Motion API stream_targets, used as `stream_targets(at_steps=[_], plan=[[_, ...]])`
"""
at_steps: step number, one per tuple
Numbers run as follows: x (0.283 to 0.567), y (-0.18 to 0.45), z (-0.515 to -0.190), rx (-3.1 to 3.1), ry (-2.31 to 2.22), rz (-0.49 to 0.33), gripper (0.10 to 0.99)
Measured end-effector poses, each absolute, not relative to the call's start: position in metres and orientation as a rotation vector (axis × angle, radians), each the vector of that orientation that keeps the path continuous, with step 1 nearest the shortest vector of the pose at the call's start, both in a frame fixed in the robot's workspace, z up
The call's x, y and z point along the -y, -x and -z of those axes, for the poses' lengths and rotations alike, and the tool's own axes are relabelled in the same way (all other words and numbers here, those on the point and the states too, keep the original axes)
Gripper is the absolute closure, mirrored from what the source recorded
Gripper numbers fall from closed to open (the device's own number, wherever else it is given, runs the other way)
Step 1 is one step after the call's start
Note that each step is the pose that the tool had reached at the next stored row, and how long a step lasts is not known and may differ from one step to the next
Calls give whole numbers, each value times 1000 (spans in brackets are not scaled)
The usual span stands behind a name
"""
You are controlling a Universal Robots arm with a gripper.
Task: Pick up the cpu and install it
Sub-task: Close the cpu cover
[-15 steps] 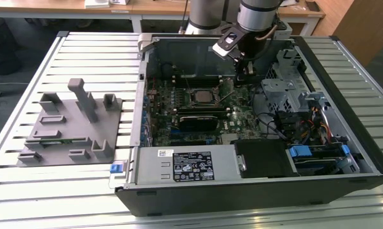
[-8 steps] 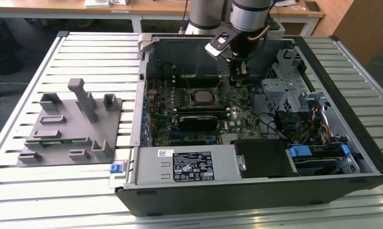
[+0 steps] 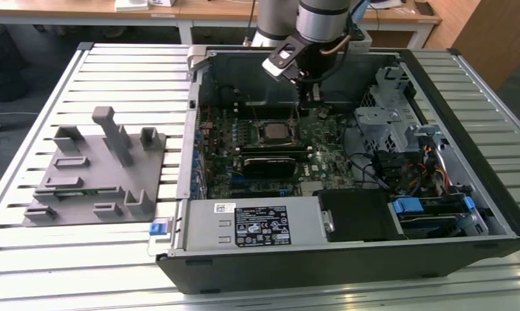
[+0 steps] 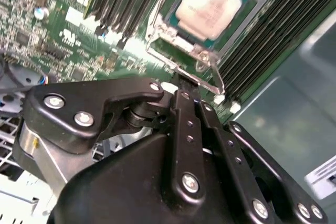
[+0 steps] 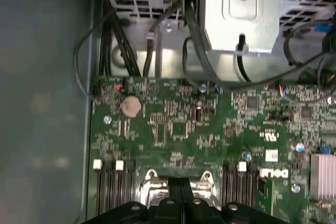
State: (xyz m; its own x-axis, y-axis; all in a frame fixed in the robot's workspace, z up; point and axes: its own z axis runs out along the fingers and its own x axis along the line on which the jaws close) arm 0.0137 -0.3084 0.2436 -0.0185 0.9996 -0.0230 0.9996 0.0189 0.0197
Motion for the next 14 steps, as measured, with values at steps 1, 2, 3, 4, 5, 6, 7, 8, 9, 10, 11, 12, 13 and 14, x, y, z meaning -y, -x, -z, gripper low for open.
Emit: stream_targets(at_steps=[1, 2, 3, 4, 5, 6, 7, 8, 9, 10, 11, 12, 13, 14], plan=[[308, -11, -244, -2221, -2179, 3, 980], [308, -9, -243, -2221, -2179, 3, 980], [308, -7, -243, -2220, -2179, 3, 980], [308, -6, -243, -2220, -2179, 3, 980], [308, -5, -243, -2220, -2179, 3, 980], [308, -4, -242, -2221, -2179, 3, 980], [308, -3, -242, -2221, -2179, 3, 980], [308, 0, -242, -2221, -2179, 3, 980], [308, 2, -241, -2220, -2179, 3, 980], [308, 5, -240, -2221, -2179, 3, 980], [308, 8, -240, -2221, -2179, 3, 980], [308, 11, -239, -2220, -2179, 3, 980], [309, 14, -238, -2220, -2179, 3, 980], [309, 17, -238, -2221, -2179, 3, 980]])
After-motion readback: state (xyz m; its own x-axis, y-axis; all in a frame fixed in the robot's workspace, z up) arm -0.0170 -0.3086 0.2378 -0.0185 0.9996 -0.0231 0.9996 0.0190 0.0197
